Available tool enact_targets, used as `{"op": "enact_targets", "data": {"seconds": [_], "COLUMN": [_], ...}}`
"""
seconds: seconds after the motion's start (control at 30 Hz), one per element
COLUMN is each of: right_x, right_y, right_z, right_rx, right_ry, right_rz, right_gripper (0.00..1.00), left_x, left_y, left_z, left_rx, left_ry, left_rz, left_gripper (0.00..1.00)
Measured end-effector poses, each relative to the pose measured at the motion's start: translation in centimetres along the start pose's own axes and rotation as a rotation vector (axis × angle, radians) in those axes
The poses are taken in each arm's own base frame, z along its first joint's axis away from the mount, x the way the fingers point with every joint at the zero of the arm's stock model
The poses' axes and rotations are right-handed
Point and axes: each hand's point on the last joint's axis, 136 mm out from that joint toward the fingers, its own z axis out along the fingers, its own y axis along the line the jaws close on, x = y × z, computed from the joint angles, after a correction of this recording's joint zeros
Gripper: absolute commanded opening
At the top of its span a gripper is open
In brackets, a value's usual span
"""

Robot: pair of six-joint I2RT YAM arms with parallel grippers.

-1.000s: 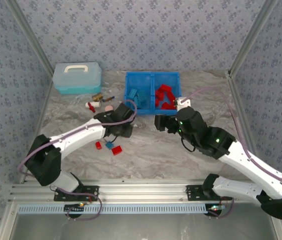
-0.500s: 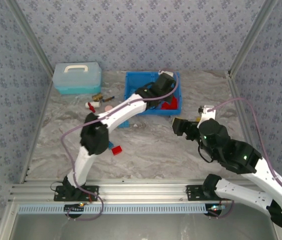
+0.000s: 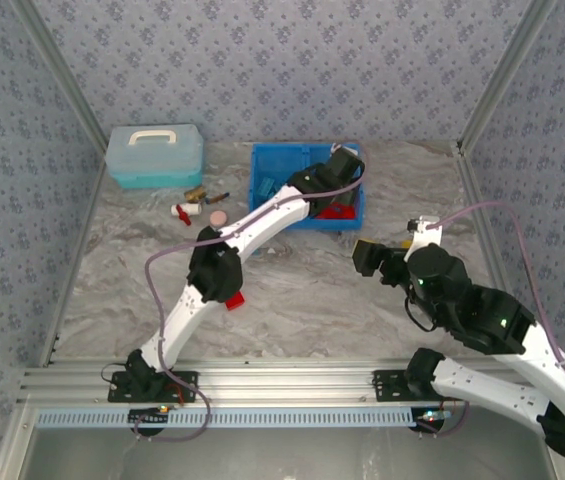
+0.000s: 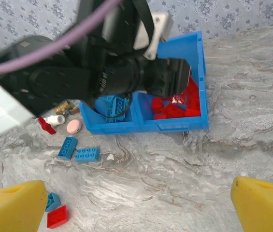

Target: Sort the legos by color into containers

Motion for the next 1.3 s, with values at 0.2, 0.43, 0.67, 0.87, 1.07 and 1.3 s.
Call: {"op": "enact_targets", "data": {"seconds": [0.2,0.43,0.67,0.87,1.07,1.3], "right_x": [0.9,7.6,17.9,24.9,29.1,32.1], "right_y": [1.1,6.6,13.3,16.6,19.6,19.1], "right_z": [1.1,6.0,12.4,16.7,19.2,21.3], "right_rx": [-0.034,-0.152,-0.251,-0.232,-0.222,-0.149], "right_ry": [0.025,0.256,0.54,0.689,0.746,0.777], "right_rz": [-0.085,-0.395,-0.522,-0.484,-0.485,-0.504], "right_gripper": [0.99,1.0,1.0,1.0,1.0,0.87], "left_x": [-3.8,-2.4,8.0,15.7,17.9,19.5], "left_y": [0.1,6.2,14.2,18.9,22.0,23.6], "left_z": [-11.3,-26.4,-29.5,-31.4,-33.4,-33.5], "left_rx": [0.119,0.151,-0.006,-0.115,-0.225,-0.316], "left_ry": [-0.087,-0.21,-0.075,0.035,0.033,0.063], "left_rz": [-0.014,-0.003,-0.054,-0.145,-0.219,-0.243], "left_gripper": [0.78,0.88,0.99,0.99,0.99,0.99]}}
